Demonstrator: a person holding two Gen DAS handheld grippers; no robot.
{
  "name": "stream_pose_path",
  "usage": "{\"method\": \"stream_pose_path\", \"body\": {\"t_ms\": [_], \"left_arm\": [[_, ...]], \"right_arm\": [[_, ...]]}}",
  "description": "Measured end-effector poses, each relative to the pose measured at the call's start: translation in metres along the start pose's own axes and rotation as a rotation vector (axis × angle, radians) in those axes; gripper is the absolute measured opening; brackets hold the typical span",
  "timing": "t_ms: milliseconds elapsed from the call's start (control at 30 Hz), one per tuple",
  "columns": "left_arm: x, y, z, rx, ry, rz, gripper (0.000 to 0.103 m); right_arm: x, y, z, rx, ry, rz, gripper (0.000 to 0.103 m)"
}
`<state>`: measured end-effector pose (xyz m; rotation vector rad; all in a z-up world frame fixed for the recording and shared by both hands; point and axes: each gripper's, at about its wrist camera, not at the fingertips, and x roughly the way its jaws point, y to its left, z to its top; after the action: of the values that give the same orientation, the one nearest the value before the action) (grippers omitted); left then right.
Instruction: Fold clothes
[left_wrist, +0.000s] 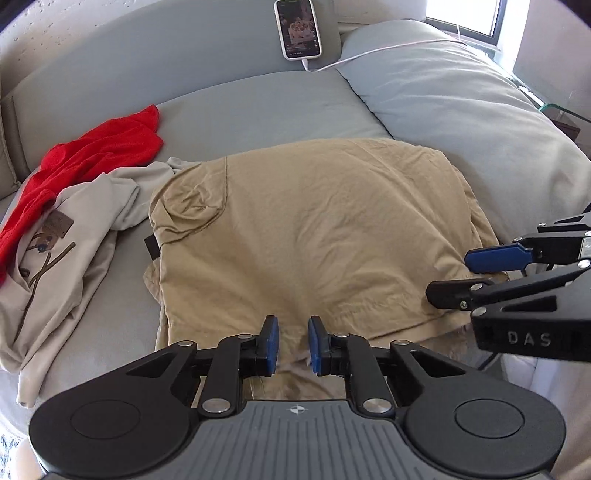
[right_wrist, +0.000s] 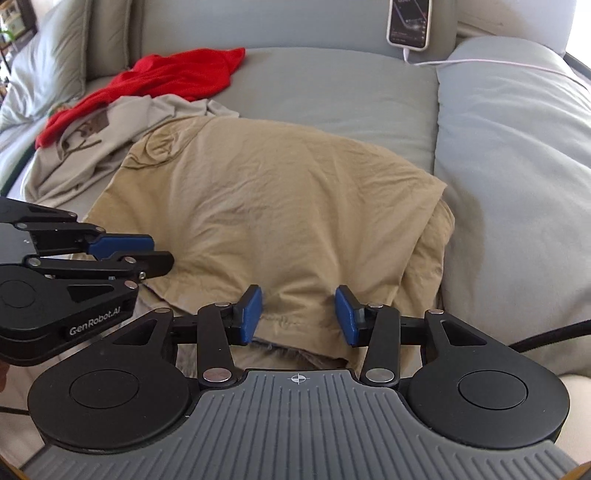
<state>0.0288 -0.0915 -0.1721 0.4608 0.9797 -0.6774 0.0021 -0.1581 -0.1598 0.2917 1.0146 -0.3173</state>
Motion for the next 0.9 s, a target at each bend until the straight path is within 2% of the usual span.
{"method": "stream_pose_path", "body": {"t_ms": [67,133,233,267,333,433,500,600,667,767,833,900], "left_arm": [[-0.006,-0.003,-0.008,0.029,0.055,-0.025,0.015],[-0.013,-0.002,-0.015,0.023,0.077,-0.036,0.022],[-0.028,0.007,-0.018,-0.037,0.038,-0.015,0.024],[-0.034,0.011,-0.018,-0.064,0.014,-0.001,0.028],[-0.047,0.019,-0.017,-0.115,-0.037,0.014,0.037],[-0.061,0.034,-0.014,-0.179,-0.084,0.004,0.049],[-0.064,0.048,-0.011,-0.239,-0.107,0.023,0.068],[-0.063,0.072,-0.008,-0.352,-0.111,0.079,0.069],[-0.061,0.085,-0.007,-0.405,-0.111,0.089,0.07],[-0.053,0.095,-0.002,-0.432,-0.106,0.073,0.073],[-0.045,0.099,0.003,-0.432,-0.099,0.05,0.074],[-0.032,0.101,0.01,-0.431,-0.092,0.013,0.076]], "right_arm": [[-0.01,-0.006,-0.007,0.049,0.038,0.028,0.047],[-0.02,-0.012,-0.012,0.094,0.089,0.073,0.055],[-0.035,-0.021,-0.022,0.171,0.132,0.151,0.057],[-0.04,-0.023,-0.025,0.193,0.127,0.165,0.059],[-0.048,-0.026,-0.029,0.219,0.098,0.157,0.069],[-0.058,-0.031,-0.028,0.255,0.048,0.154,0.071],[-0.064,-0.037,-0.024,0.279,0.016,0.162,0.071],[-0.068,-0.048,-0.019,0.33,-0.03,0.165,0.072],[-0.068,-0.056,-0.017,0.378,-0.046,0.166,0.072],[-0.062,-0.07,-0.017,0.47,-0.049,0.186,0.073],[-0.057,-0.08,-0.018,0.529,-0.049,0.195,0.084],[-0.052,-0.09,-0.018,0.583,-0.06,0.196,0.086]]}}
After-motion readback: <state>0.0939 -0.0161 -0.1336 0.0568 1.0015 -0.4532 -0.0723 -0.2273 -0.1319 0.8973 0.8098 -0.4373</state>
